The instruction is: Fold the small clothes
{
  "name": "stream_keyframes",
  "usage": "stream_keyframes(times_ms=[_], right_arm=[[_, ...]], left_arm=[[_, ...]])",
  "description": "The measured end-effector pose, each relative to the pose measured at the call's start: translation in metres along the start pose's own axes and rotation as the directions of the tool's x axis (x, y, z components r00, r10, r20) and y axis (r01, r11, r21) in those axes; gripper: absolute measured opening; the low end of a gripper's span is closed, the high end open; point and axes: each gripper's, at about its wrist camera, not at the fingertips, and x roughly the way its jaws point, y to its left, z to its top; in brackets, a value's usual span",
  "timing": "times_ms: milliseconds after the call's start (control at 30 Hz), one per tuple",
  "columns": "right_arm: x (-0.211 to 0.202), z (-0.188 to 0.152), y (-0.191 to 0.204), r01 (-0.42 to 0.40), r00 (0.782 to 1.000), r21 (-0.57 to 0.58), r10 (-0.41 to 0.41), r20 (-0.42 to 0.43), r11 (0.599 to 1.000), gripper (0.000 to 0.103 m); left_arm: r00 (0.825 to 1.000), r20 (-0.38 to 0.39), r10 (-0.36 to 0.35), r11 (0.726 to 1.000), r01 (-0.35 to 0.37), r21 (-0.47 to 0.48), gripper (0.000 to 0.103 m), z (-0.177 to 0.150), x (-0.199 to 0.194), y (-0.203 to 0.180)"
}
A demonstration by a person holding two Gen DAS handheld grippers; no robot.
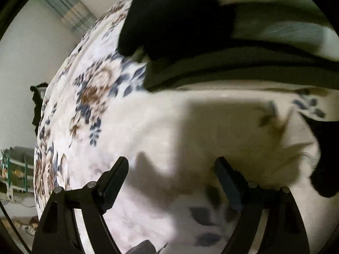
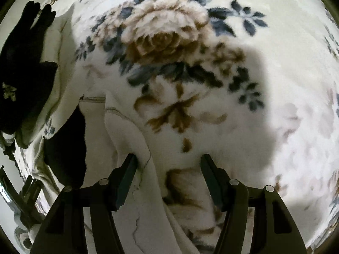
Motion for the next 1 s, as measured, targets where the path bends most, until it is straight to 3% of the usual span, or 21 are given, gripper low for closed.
stream_keyframes(times_ms=[67, 200, 333, 400, 433, 500, 567, 633, 800, 900, 1000], right_arm=[[0.005, 0.000, 0.002, 0.006, 1.000, -0.005, -0.006, -0.002, 1.000, 0.065], [-0.007, -0.005, -0.001, -0.018, 1.000, -0.006, 0.018, -0.008, 1.000, 0.065], [-0.033, -0.027, -0.012, -0.105, 0.994, 0.007, 0.105, -0.039, 0.994, 0.065], [-0.050, -0.055, -0.029, -0.152, 0.986, 0.008, 0.153, -0.061, 0.988, 0.065], [-0.055, -0.068, -0.033, -0.166, 0.983, 0.010, 0.167, -0.075, 0.986, 0.065], [-0.064, -0.106, -0.055, -0.181, 0.977, 0.024, 0.182, -0.111, 0.983, 0.065], [-0.063, -0.154, -0.081, -0.180, 0.968, 0.051, 0.186, -0.166, 0.982, 0.065], [-0.057, -0.195, -0.103, -0.169, 0.960, 0.078, 0.182, -0.214, 0.983, 0.065], [-0.037, -0.298, -0.160, -0.168, 0.916, 0.168, 0.217, -0.339, 0.971, 0.065], [-0.019, -0.335, -0.179, -0.205, 0.898, 0.199, 0.265, -0.352, 0.958, 0.065], [-0.010, -0.353, -0.187, -0.227, 0.897, 0.201, 0.285, -0.337, 0.953, 0.063]], left_arm=[[1.000, -0.006, -0.008, 1.000, 0.008, -0.006, 0.084, -0.003, -0.001, 0.007], [0.997, 0.054, -0.053, 0.998, 0.055, -0.034, 0.084, -0.012, -0.037, 0.019], [0.978, 0.087, -0.191, 0.977, 0.198, -0.078, 0.084, -0.044, -0.080, 0.045], [0.945, 0.074, -0.319, 0.941, 0.325, -0.091, 0.090, -0.075, -0.101, 0.058], [0.935, 0.057, -0.349, 0.930, 0.353, -0.100, 0.096, -0.089, -0.108, 0.061], [0.900, -0.001, -0.437, 0.891, 0.433, -0.136, 0.099, -0.133, -0.120, 0.069], [0.884, -0.065, -0.464, 0.879, 0.450, -0.160, 0.099, -0.173, -0.126, 0.072], [0.876, -0.140, -0.462, 0.883, 0.439, -0.167, 0.099, -0.216, -0.128, 0.072], [0.843, -0.289, -0.453, 0.889, 0.404, -0.215, 0.099, -0.307, -0.124, 0.068], [0.806, -0.337, -0.486, 0.871, 0.412, -0.269, 0.098, -0.346, -0.118, 0.061], [0.761, -0.368, -0.534, 0.842, 0.441, -0.310, 0.087, -0.367, -0.111, 0.047]])
